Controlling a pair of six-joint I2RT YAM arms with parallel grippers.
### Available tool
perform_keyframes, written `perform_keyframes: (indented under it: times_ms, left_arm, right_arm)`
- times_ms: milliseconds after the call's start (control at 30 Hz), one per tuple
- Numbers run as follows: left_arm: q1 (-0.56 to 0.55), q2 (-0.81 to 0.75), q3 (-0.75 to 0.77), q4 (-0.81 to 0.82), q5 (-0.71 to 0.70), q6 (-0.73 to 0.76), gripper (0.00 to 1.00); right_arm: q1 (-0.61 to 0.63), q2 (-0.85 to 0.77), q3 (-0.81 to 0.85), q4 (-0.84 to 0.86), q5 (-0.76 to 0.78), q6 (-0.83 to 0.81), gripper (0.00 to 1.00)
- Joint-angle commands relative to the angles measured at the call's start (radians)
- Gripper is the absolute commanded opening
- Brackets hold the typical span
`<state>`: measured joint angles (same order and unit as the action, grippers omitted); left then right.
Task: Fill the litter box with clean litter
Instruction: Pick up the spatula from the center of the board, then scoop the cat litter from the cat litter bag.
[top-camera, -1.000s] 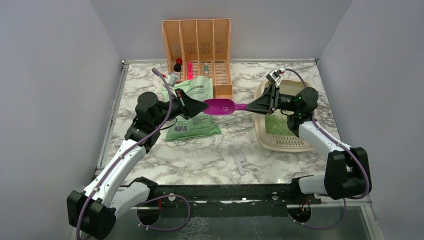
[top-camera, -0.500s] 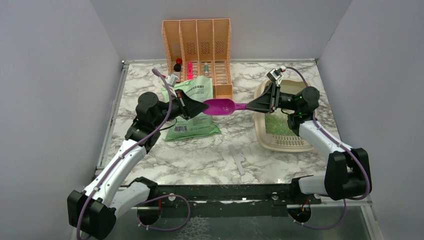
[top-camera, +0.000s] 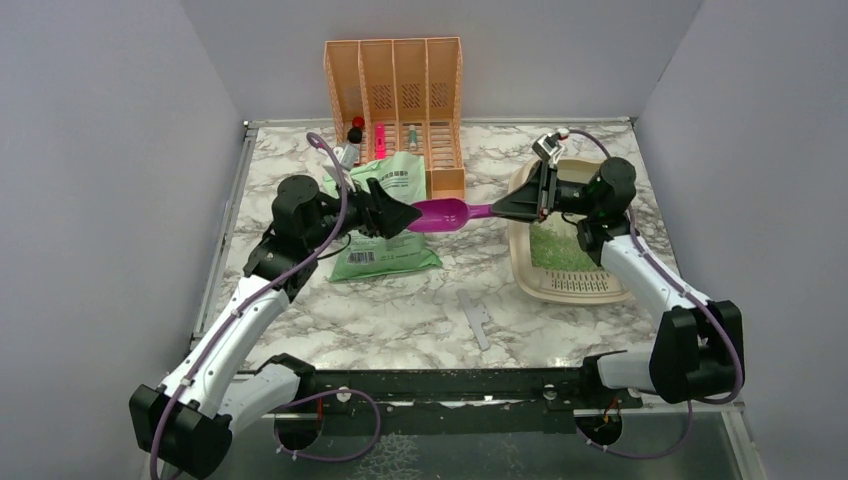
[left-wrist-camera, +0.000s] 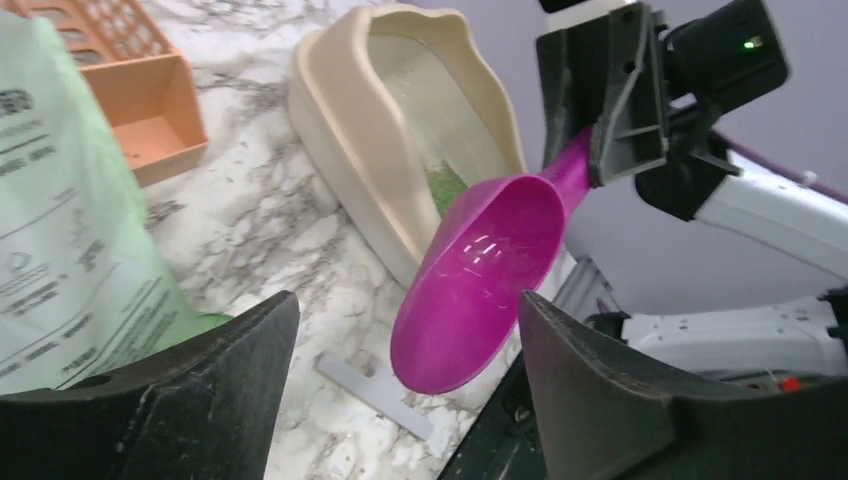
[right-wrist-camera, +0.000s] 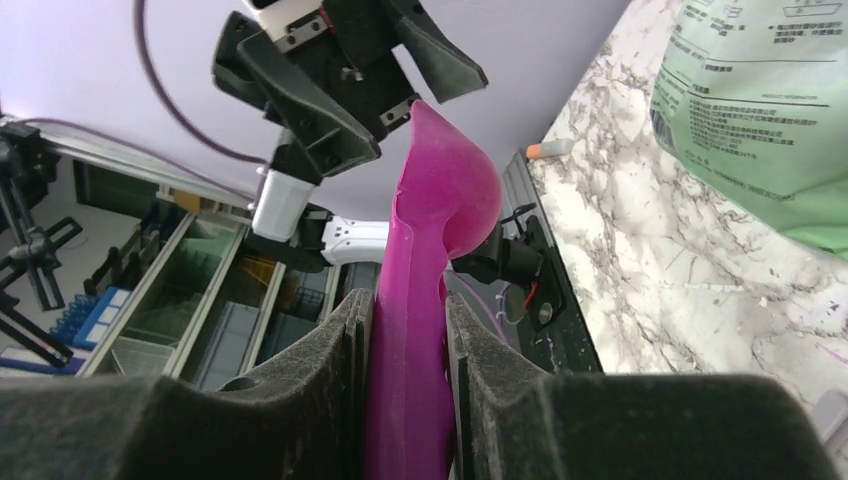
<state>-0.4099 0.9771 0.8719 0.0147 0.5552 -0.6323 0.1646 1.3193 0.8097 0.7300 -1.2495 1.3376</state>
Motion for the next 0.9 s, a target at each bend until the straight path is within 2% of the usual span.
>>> perform_keyframes:
  times_ms: [0, 67, 167, 233, 300, 400, 500, 600, 867]
  left_arm:
    - [0.002, -0.001, 0.145, -0.304, -0.226, 0.229, 0.87]
    - [0.004, 0.009, 0.192, -0.391, -0.3, 0.309, 0.96]
    - [0.05, 0.059, 0.257, -0.484, -0.354, 0.418, 0.99]
    - [0.114, 0.137, 0.316, -0.529, -0.327, 0.492, 0.99]
    - [0.203, 0.218, 0.376, -0.552, -0.228, 0.552, 0.99]
    - [0.304, 0.352, 0.477, -0.589, -0.088, 0.693, 0.99]
    - [0.323, 0.472, 0.563, -0.617, -0.021, 0.883, 0.99]
    - [0.325, 0.581, 0.631, -0.625, 0.002, 1.017, 0.99]
    - [0.332, 0.825, 0.81, -0.674, 0.034, 1.235, 0.99]
  right_arm:
    - [0.006, -0.039, 0.144, -0.463, 0.038, -0.328, 0.01]
    - [0.004, -0.039, 0.204, -0.656, 0.09, -0.462, 0.01]
    - [0.004, -0.031, 0.29, -0.913, 0.204, -0.631, 0.01]
    - [0.004, -0.027, 0.334, -1.035, 0.288, -0.713, 0.01]
    - [0.005, -0.029, 0.364, -1.114, 0.359, -0.769, 0.01]
    - [0.004, -0.039, 0.388, -1.173, 0.403, -0.815, 0.01]
    - [0.005, -0.047, 0.396, -1.197, 0.404, -0.834, 0.01]
    - [0.004, -0.049, 0.407, -1.22, 0.4, -0.852, 0.01]
    - [0.005, -0.036, 0.467, -1.315, 0.453, -0.924, 0.0]
